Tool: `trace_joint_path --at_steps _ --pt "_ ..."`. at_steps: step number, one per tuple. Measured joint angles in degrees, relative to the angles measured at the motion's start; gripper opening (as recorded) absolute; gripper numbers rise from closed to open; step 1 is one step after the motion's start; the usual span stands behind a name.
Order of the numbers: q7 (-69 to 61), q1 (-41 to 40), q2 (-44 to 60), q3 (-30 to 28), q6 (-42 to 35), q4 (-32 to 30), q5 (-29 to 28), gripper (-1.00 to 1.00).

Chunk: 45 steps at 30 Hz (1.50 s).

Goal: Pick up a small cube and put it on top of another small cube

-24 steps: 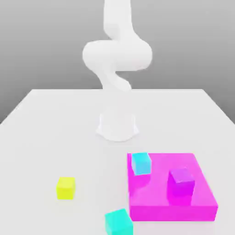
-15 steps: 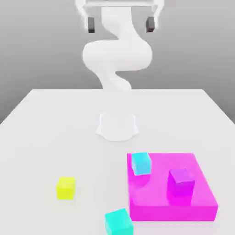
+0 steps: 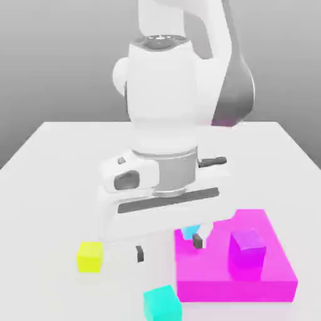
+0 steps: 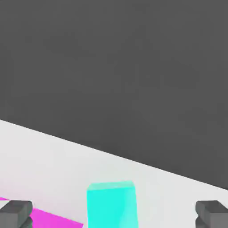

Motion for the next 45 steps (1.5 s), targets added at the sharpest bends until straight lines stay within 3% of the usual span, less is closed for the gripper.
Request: trace_joint_path --at_steps 7,8,14,20,27,32,42,45 --pt "-2.11 -1.32 14.4 1.44 9.34 0.95 0.05 0.0" --pt "-2.25 -1.5 15.53 1.65 10.24 1.15 0.24 -1.0" --pt "-2.26 -1.59 16.09 1.79 10.62 1.26 0.26 -1.0" --pt "-1.31 -0.78 6.37 0.28 2.96 -0.73 -1.81 -1.0" --pt "-12.55 -4.68 -2.82 -4.32 0.8 -6.37 -9.96 -1.0" --pt "-23.77 -9.51 -8.41 -6.42 0.05 -10.68 -12.67 -1.0" --pt "-51.76 -13.31 -15.73 -11.5 0.13 -19.56 -9.28 -1.0" --pt "-54.99 -12.8 -14.57 -12.01 1.37 -19.81 -7.15 -1.0"
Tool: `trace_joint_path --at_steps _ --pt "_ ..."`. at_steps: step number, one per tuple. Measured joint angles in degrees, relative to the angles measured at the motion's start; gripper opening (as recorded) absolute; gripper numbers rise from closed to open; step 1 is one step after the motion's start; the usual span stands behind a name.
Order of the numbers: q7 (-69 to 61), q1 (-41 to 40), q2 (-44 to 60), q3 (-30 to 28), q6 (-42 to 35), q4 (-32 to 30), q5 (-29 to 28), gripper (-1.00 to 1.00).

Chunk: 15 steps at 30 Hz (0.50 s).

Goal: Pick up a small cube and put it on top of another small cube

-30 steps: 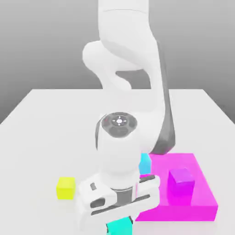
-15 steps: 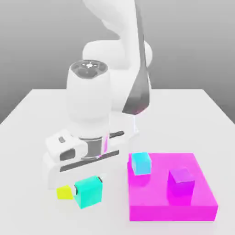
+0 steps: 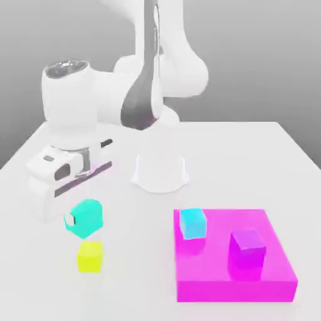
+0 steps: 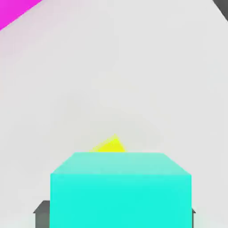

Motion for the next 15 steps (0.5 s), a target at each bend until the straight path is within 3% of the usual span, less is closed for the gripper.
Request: trace_joint_path --at_steps 12,13,15 --pt "-6.72 0.6 10.62 1.32 9.84 0.31 9.05 -1.0" --pt "-7.22 0.33 11.69 1.69 10.86 0.23 9.77 1.0" --pt "-7.22 0.33 11.69 1.69 10.86 0.23 9.77 1.0"
